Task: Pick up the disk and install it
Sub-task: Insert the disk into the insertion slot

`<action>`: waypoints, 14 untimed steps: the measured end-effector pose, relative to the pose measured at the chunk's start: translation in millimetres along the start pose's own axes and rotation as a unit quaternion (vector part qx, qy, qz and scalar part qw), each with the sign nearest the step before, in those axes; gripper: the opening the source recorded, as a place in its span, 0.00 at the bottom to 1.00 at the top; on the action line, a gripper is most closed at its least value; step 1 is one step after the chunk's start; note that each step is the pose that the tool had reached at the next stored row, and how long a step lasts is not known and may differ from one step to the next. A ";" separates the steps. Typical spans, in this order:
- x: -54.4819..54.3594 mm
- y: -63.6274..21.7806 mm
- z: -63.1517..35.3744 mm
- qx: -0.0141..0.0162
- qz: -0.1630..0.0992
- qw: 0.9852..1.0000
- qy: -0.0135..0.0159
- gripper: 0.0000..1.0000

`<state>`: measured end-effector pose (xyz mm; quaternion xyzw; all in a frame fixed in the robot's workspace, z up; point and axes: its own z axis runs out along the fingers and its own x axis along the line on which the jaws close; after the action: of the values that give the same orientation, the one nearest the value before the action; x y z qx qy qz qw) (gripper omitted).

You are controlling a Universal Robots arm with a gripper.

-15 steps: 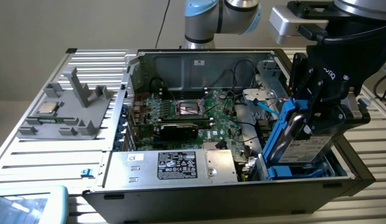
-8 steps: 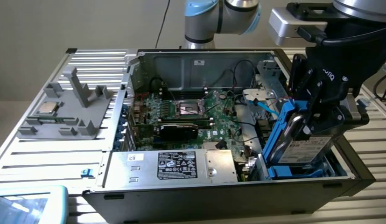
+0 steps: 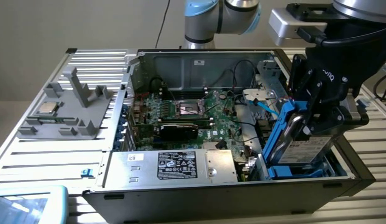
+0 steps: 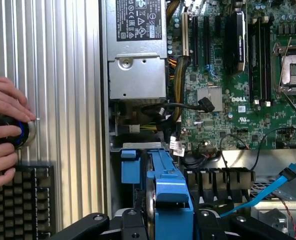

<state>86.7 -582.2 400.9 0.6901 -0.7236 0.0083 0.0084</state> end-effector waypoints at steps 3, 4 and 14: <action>-0.1 0.0 0.6 0.000 0.000 1.000 0.000 0.38; -0.1 0.0 0.5 0.000 0.000 1.000 0.000 0.44; 0.0 -0.7 0.4 0.000 0.000 1.000 0.000 0.52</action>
<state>87.4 -582.2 400.4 0.6900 -0.7237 0.0083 0.0084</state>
